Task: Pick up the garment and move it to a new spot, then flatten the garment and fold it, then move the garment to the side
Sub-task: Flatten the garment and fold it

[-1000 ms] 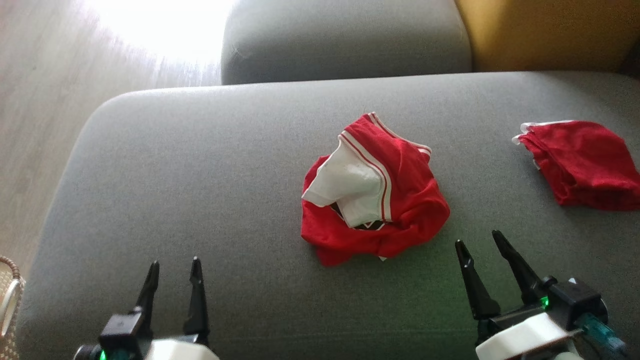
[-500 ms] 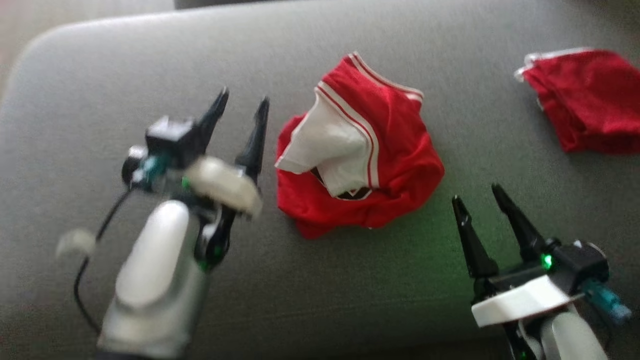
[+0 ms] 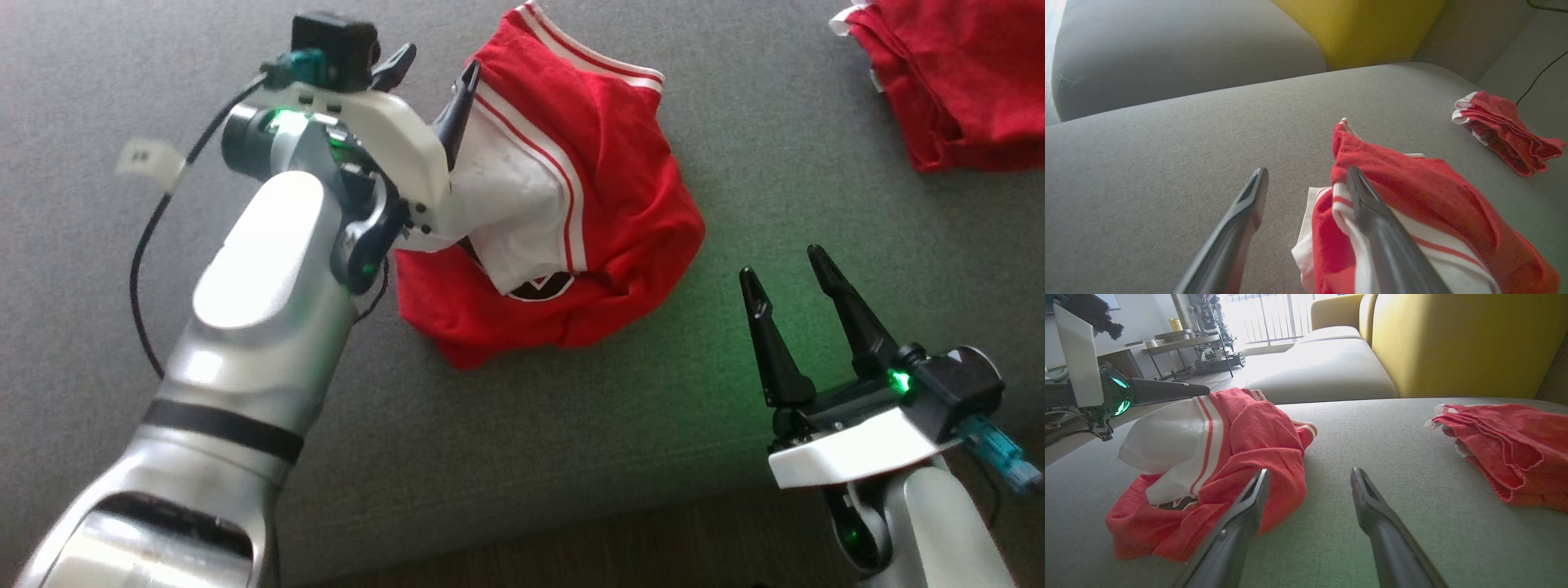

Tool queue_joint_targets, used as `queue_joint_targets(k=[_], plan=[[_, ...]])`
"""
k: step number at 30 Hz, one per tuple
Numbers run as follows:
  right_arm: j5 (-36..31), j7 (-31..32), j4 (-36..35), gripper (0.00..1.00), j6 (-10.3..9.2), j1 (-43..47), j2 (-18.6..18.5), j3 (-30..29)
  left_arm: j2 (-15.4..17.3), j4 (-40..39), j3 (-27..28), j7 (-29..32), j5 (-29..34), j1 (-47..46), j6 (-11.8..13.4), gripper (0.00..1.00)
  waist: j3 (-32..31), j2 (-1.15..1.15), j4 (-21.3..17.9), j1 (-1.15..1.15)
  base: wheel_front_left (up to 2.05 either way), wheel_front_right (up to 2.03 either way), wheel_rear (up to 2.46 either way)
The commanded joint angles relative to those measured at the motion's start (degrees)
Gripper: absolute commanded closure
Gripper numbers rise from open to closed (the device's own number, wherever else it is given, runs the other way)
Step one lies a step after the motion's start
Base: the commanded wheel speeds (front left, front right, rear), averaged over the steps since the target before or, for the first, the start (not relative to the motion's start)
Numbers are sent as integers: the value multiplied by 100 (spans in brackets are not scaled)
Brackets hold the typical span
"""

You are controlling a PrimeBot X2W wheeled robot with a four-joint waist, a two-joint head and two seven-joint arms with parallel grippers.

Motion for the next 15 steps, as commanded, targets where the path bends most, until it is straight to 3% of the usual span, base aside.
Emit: queue_joint_targets(k=[1, 15], plan=[[-40, -13, -203, 0, -2, -91, -7, 152, 110, -132, 106, 27, -21, -302, -23, 0, 13, 0, -29, -1, 0, 0, 0], [-5, -13, -197, 0, -2, -93, -7, 228, 110, 487, -574, 701, -630, -669, -54, 0, -41, 0, -145, -1, 0, 0, 0]])
